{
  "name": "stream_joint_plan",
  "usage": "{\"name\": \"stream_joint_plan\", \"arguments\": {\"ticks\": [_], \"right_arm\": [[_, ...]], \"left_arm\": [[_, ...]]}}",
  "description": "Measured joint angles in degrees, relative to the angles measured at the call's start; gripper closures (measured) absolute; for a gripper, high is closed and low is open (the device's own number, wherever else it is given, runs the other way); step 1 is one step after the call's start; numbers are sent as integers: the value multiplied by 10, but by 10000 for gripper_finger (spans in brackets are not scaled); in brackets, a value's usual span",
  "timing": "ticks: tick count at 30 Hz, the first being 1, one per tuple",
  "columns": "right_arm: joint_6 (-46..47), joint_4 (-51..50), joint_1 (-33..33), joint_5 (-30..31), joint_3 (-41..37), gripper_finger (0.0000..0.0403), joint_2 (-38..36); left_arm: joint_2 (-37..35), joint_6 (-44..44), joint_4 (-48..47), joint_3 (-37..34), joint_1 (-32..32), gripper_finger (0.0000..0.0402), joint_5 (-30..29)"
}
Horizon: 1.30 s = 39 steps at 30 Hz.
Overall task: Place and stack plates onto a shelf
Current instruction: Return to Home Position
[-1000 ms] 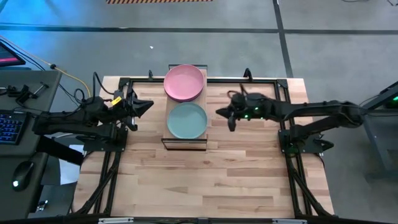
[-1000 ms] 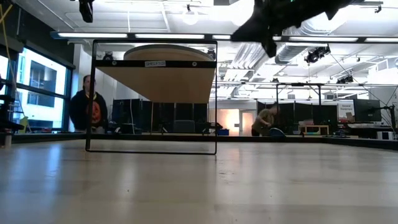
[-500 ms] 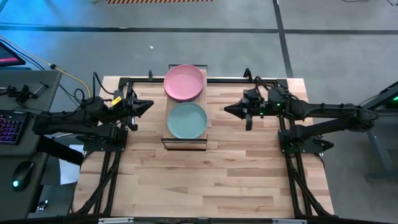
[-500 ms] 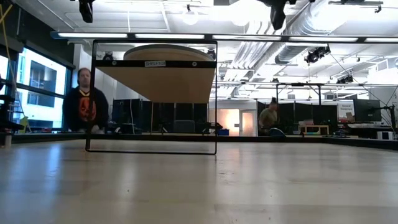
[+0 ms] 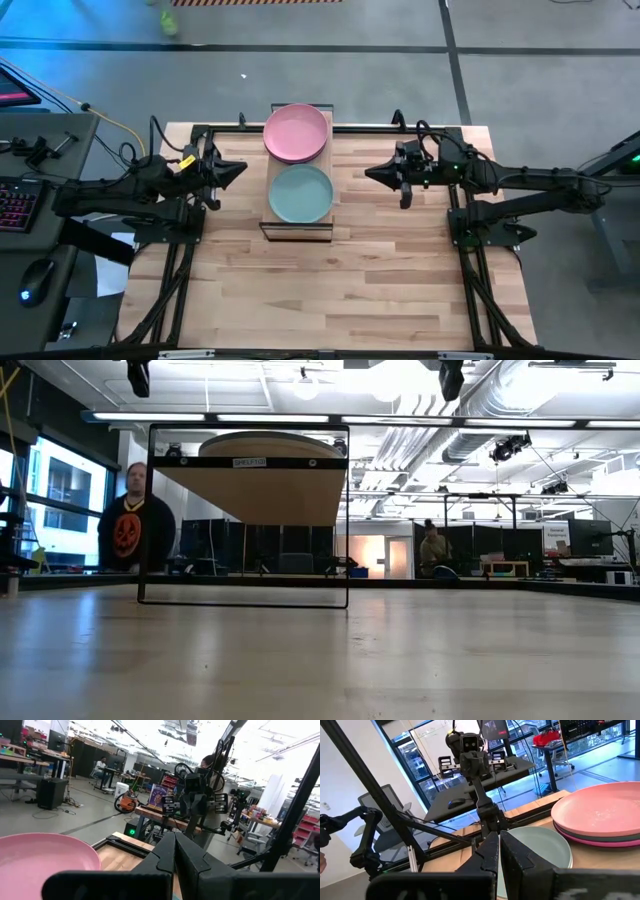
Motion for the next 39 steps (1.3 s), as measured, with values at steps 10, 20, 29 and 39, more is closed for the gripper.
{"name": "stream_joint_plan", "arguments": {"ticks": [10, 20, 29, 39], "right_arm": [[16, 0, -1, 0, 0, 403, 0], [52, -5, -1, 0, 0, 403, 0], [64, -18, -1, 4, 0, 403, 0], [65, -30, -1, 3, 0, 403, 0]], "left_arm": [[-16, 15, 31, -27, 0, 401, 4], [-26, 2, 225, -186, -23, 401, 2], [-144, 26, 81, -203, -22, 401, 2], [-253, 8, 50, -257, -22, 401, 8]]}}
